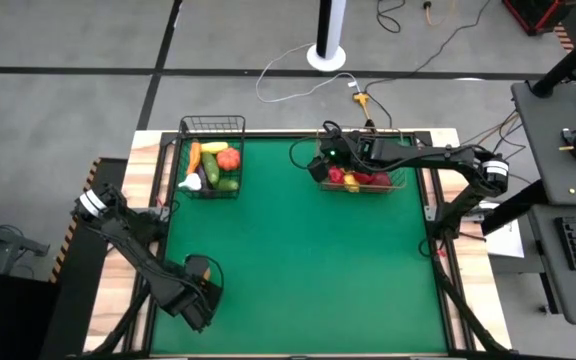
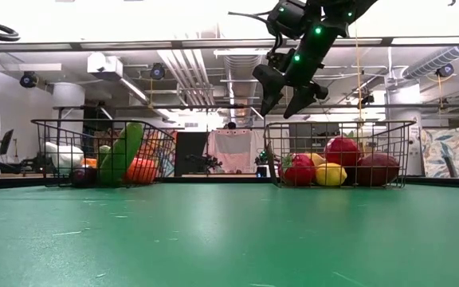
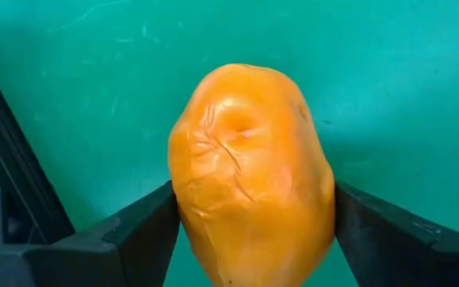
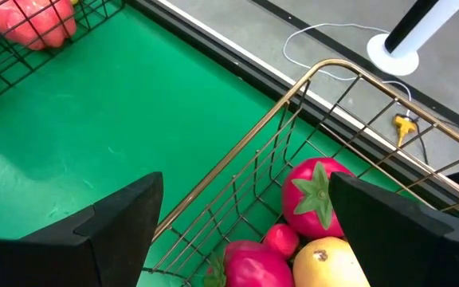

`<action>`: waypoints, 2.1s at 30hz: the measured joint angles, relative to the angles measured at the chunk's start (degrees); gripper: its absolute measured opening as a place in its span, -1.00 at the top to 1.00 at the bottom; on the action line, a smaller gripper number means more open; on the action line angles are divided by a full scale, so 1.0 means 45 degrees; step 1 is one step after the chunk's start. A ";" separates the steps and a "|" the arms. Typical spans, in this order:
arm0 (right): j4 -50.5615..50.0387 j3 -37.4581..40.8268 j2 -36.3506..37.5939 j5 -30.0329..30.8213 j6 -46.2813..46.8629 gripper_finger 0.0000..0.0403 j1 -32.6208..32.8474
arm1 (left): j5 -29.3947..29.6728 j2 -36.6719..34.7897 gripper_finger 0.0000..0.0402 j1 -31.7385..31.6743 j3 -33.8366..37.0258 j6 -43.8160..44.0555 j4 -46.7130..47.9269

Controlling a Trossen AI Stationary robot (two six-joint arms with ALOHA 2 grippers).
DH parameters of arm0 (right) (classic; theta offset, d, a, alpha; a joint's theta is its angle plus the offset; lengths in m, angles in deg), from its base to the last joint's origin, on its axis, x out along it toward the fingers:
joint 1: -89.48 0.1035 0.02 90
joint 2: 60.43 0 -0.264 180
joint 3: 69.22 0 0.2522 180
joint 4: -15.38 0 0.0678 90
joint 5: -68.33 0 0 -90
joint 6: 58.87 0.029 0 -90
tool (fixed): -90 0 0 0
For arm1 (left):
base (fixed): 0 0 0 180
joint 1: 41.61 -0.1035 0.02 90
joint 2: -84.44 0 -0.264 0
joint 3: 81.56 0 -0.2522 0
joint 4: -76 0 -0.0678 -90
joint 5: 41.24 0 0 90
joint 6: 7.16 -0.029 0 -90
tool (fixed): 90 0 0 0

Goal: Sort produce into baskets
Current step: Put the yellow mango into the left wire basket

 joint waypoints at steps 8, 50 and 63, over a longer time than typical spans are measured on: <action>0.0000 0.0000 0.0000 0.0000 -0.0005 -0.74 -0.0005 | 0.0086 0.0000 -0.30 0.0000 0.0005 -0.0582 -0.0060; 0.0005 0.0000 0.0000 -0.0672 0.0403 -0.74 0.0413 | 0.4697 -0.5763 -0.23 -1.7155 -0.0875 -2.1335 -0.0748; 0.0012 0.0000 0.0000 -0.1044 0.0451 -0.74 0.0408 | 0.3369 -0.4102 -0.29 -2.0122 -0.0758 -2.4014 -0.1787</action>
